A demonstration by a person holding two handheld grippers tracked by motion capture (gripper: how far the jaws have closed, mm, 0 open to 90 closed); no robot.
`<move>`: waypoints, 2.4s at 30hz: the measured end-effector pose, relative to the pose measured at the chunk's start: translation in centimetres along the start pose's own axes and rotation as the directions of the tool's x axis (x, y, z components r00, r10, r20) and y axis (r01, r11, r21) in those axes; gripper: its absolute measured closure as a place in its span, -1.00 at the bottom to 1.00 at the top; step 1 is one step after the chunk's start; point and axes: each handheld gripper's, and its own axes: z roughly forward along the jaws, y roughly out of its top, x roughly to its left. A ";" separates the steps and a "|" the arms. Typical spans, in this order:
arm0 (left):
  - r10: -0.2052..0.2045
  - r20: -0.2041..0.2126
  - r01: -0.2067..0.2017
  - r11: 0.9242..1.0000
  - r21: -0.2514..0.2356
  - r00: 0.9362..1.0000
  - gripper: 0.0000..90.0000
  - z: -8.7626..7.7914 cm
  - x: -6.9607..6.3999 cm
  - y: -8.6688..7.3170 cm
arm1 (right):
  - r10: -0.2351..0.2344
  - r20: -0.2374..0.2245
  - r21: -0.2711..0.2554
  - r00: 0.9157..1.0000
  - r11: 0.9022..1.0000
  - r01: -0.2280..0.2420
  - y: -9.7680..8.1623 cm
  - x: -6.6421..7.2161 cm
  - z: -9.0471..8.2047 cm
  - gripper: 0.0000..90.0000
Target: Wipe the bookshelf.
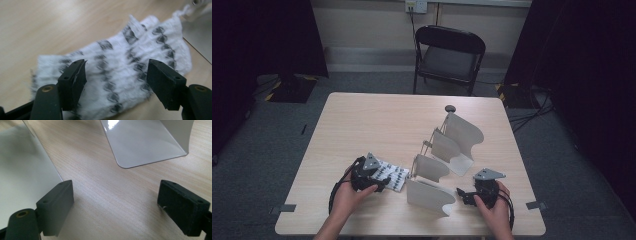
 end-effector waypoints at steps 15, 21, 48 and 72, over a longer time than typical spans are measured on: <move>0.019 0.027 -0.018 0.999 -0.031 0.999 -0.36 -2.1 -3.0 -1.2 | 0.000 0.000 0.000 1.000 1.000 0.000 0.0 0.0 0.0 -0.71; 0.025 0.017 -0.024 0.999 -0.029 1.000 -0.35 -0.9 -1.8 0.2 | 0.000 -0.001 0.000 1.000 1.000 0.000 0.0 0.0 0.0 -0.71; -0.021 0.038 0.020 0.999 0.047 0.999 0.62 -0.2 -3.0 -0.2 | 0.000 0.000 0.000 1.000 1.000 0.000 0.0 0.0 0.0 -0.71; -0.114 0.074 0.114 0.993 0.007 0.991 0.67 -5.2 -1.4 1.8 | -0.001 -0.001 0.000 1.000 1.000 0.001 0.0 0.0 0.0 -0.71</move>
